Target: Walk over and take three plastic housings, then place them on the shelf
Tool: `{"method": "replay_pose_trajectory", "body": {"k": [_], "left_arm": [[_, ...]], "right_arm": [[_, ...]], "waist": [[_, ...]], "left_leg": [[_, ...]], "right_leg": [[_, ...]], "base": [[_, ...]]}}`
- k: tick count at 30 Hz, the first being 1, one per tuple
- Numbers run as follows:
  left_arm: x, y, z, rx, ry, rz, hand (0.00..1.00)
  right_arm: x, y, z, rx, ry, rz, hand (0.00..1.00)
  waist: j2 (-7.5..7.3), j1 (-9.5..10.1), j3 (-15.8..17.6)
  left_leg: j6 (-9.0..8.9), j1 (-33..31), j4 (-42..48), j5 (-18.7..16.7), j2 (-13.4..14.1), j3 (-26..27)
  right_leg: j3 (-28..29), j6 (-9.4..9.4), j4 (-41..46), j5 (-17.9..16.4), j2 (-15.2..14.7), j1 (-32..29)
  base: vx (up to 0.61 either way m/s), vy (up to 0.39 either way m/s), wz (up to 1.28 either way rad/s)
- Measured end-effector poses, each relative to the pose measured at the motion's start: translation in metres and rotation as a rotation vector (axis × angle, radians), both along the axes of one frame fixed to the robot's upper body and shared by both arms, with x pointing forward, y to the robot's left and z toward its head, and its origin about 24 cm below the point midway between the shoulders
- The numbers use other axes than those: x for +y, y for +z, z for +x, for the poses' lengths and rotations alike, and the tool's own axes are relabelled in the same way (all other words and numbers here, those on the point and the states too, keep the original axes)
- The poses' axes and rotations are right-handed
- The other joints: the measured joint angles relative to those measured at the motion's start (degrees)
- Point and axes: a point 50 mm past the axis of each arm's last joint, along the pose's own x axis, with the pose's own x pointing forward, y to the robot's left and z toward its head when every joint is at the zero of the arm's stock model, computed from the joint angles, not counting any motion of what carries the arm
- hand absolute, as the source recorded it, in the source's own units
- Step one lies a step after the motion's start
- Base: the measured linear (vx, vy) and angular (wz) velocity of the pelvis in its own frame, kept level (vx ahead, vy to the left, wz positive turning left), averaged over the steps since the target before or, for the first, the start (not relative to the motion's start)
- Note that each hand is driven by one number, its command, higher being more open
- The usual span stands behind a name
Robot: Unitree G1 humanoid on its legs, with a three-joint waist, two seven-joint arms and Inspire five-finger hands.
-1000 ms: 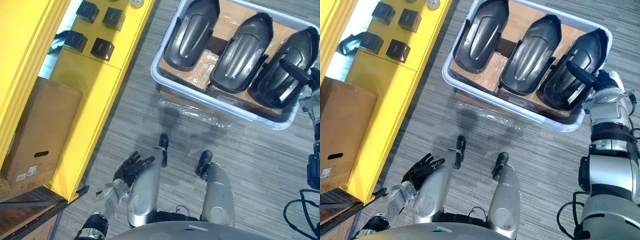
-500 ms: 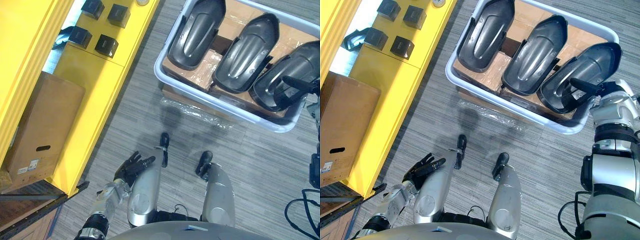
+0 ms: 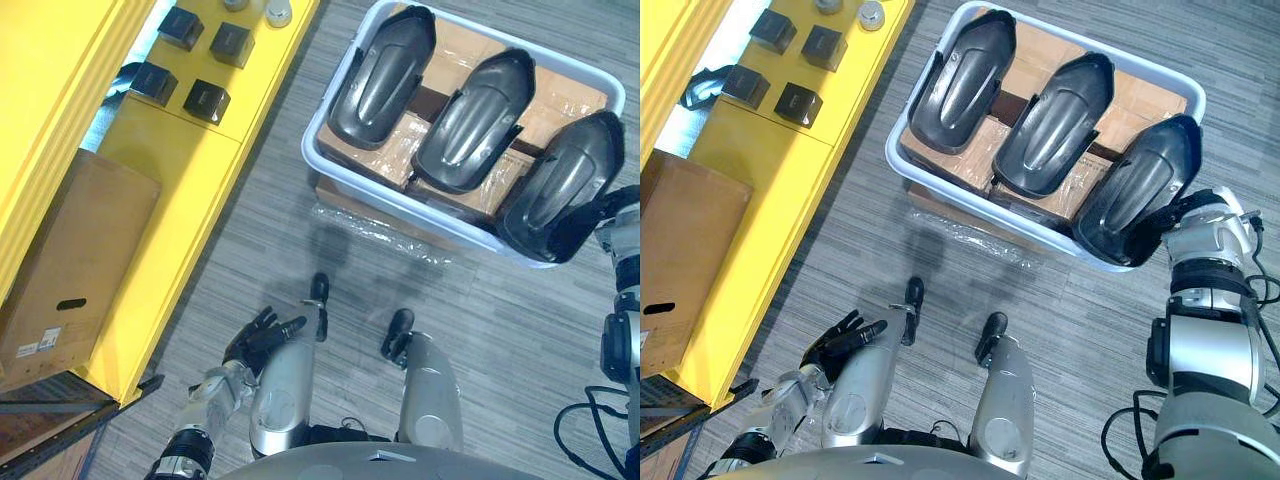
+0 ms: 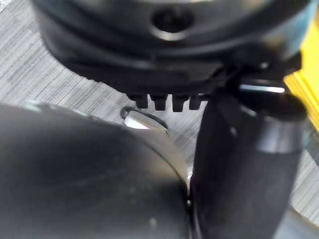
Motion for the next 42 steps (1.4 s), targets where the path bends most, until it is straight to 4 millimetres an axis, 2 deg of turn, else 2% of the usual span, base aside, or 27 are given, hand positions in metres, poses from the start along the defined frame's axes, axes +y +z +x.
{"method": "replay_pose_trajectory", "body": {"k": [6, 9, 12, 19, 22, 24, 26, 28, 31, 34, 37, 42], "left_arm": [[0.002, 0.000, 0.000, 0.000, 0.015, 0.007, 1.00], [0.003, -0.002, -0.002, 0.004, 0.021, 0.012, 1.00], [0.003, -0.005, -0.006, 0.020, 0.024, 0.015, 1.00], [0.007, -0.002, -0.017, -0.028, 0.056, 0.040, 1.00], [0.010, 0.013, -0.017, -0.109, 0.112, 0.077, 1.00], [0.016, 0.036, -0.012, -0.215, 0.177, 0.101, 1.00], [0.022, 0.053, -0.006, -0.290, 0.220, 0.121, 1.00], [0.029, 0.086, 0.004, -0.439, 0.267, 0.152, 1.00], [0.028, 0.119, 0.015, -0.602, 0.279, 0.154, 1.00], [0.012, 0.154, 0.028, -0.784, 0.205, 0.177, 1.00], [-0.004, 0.173, 0.040, -0.895, 0.130, 0.212, 1.00], [-0.019, 0.179, 0.046, -0.939, 0.067, 0.222, 1.00]], "right_arm": [[0.003, -0.013, -0.001, -0.071, -0.045, 0.026, 0.00], [0.003, -0.026, -0.006, -0.098, -0.087, 0.028, 0.00], [0.000, -0.029, -0.010, -0.138, -0.107, -0.005, 0.00], [0.003, -0.004, -0.011, -0.390, -0.079, -0.214, 0.00], [0.006, 0.007, -0.026, -0.529, -0.055, -0.338, 0.00], [0.008, 0.010, -0.042, -0.613, -0.052, -0.430, 0.00], [0.016, 0.007, -0.050, -0.667, -0.054, -0.462, 0.00], [0.032, -0.008, -0.063, -0.714, -0.036, -0.488, 0.00], [0.049, -0.021, -0.066, -0.727, 0.006, -0.484, 0.00], [0.061, -0.028, -0.067, -0.745, 0.070, -0.494, 0.00], [0.075, -0.027, -0.062, -0.788, 0.148, -0.489, 0.00], [0.098, -0.020, -0.054, -0.860, 0.272, -0.481, 0.00]], "waist": [[-0.10, -0.09, -0.1], [-0.11, -0.27, -0.1], [-0.14, -0.78, -0.1], [-0.66, -3.42, 0.1], [-1.44, -3.93, 0.4], [-2.13, -4.35, 0.2], [-2.85, -4.85, -0.2], [-3.79, -5.61, -3.5], [-4.75, -6.41, -5.5], [-4.78, -6.61, -9.1], [-4.11, -6.77, -11.3], [-3.52, -6.90, -13.5]], "left_leg": [[0.02, 0.9, -0.2, 0.0, 0.0, 0.1], [0.03, 2.6, -0.8, 0.0, 0.0, 0.1], [0.05, 3.9, -1.0, 0.0, 0.1, 0.2], [0.05, 9.9, -4.4, 0.0, 0.8, 1.0], [-0.30, 13.2, -7.7, 0.4, 0.7, 1.4], [-0.64, 15.7, -9.7, 0.9, 0.7, 1.3], [-0.86, 17.3, -11.0, 1.1, 0.7, 1.4], [-1.04, 18.4, -12.7, 1.1, 0.6, 1.2], [-1.07, 20.1, -13.3, 1.1, 0.6, 1.7], [-1.09, 22.0, -14.4, 0.9, 0.2, 2.5], [-1.07, 25.0, -16.2, 0.7, 0.2, 3.4], [-1.00, 27.6, -17.8, 0.7, 0.3, 5.2]], "right_leg": [[-0.1, 0.01, -0.3, 0.0, 0.0, 0.9], [-0.2, 0.21, -1.3, 0.1, 0.3, 3.0], [-0.2, 0.47, -2.7, 0.4, 0.6, 4.7], [0.2, 0.66, -8.7, 2.5, 2.2, 11.1], [0.2, 0.72, -11.7, 3.2, 2.6, 14.0], [-0.2, 0.63, -14.2, 4.0, 3.2, 16.7], [-0.5, 0.51, -15.8, 4.4, 3.4, 18.5], [-1.6, 0.70, -19.2, 5.2, 3.8, 20.6], [-1.8, 0.97, -22.3, 6.3, 4.1, 23.3], [-1.7, 1.75, -25.4, 7.4, 4.0, 25.8], [-1.4, 2.45, -26.2, 8.0, 4.0, 27.7], [0.0, 3.18, -26.9, 9.1, 3.9, 28.8]], "base": [[0.00, 0.000, 0.00], [0.02, 0.001, 0.02], [0.02, 0.014, -0.02], [0.03, 0.017, -0.08], [0.05, -0.016, -0.05], [0.10, -0.046, 0.01], [0.10, -0.047, 0.01], [0.16, -0.046, 0.07], [0.14, -0.010, -0.01], [0.12, 0.001, -0.07], [0.04, -0.002, -0.13], [-0.01, 0.015, -0.20]]}}
